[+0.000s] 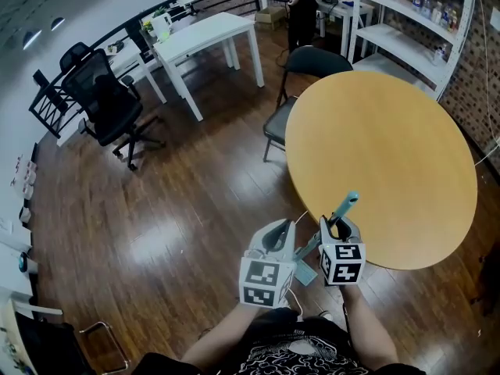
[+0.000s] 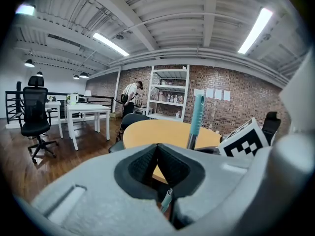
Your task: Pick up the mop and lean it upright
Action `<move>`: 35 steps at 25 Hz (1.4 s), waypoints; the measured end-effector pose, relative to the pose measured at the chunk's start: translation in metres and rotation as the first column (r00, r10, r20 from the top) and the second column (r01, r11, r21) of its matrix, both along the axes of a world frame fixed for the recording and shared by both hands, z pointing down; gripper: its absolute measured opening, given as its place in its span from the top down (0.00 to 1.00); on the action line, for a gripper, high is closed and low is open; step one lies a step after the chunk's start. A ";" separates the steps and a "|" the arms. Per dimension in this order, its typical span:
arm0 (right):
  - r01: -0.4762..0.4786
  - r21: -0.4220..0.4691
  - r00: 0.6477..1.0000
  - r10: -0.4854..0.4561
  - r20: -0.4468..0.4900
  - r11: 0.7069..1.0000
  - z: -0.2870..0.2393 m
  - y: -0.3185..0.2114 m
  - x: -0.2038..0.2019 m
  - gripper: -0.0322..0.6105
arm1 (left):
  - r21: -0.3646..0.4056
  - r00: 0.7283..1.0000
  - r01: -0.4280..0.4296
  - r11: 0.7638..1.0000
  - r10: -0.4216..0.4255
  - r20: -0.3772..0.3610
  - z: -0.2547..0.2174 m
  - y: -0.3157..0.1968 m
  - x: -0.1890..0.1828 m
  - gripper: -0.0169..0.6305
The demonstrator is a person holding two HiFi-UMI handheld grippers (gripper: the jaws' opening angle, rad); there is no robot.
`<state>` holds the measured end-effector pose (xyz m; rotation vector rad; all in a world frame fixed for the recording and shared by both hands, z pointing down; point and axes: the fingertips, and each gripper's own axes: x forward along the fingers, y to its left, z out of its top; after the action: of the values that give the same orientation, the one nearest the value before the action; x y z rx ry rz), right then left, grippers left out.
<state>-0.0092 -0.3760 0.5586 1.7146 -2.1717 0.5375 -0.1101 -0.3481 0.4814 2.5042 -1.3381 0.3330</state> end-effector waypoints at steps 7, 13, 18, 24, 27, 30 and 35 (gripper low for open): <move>-0.018 -0.021 1.000 0.018 0.001 1.000 0.002 -0.004 0.013 0.77 | 0.004 1.000 0.011 1.000 -0.011 -0.006 -0.004 -0.001 0.000 0.97; -0.005 -0.018 1.000 0.005 -0.014 1.000 0.002 -0.002 0.013 0.77 | 0.006 1.000 0.023 1.000 -0.023 0.000 -0.005 0.002 0.001 0.97; 0.001 -0.022 1.000 -0.001 0.010 1.000 -0.002 0.003 0.012 0.76 | 0.006 0.999 0.039 0.999 -0.039 -0.002 -0.007 0.008 -0.002 0.97; 0.033 -0.008 0.999 -0.033 0.016 0.999 -0.008 0.015 0.015 0.76 | 0.007 0.997 0.071 0.997 -0.071 -0.002 -0.008 0.019 0.003 0.97; 0.060 0.000 0.998 -0.060 0.016 0.998 -0.014 0.026 0.016 0.76 | 0.006 0.995 0.097 0.995 -0.097 -0.005 -0.009 0.029 0.007 0.97; 0.088 0.009 0.996 -0.088 -0.005 0.996 -0.024 0.040 0.017 0.87 | 0.004 0.992 0.122 0.992 -0.122 -0.005 -0.012 0.042 0.012 0.97; 0.175 0.054 0.984 -0.174 -0.020 0.983 -0.045 0.069 0.013 0.95 | -0.003 0.987 0.160 0.987 -0.160 -0.011 -0.011 0.068 0.028 0.97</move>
<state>0.0034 -0.3072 0.5140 1.5294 -2.3181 0.4202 -0.0820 -0.2803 0.4701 2.3737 -1.5214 0.2853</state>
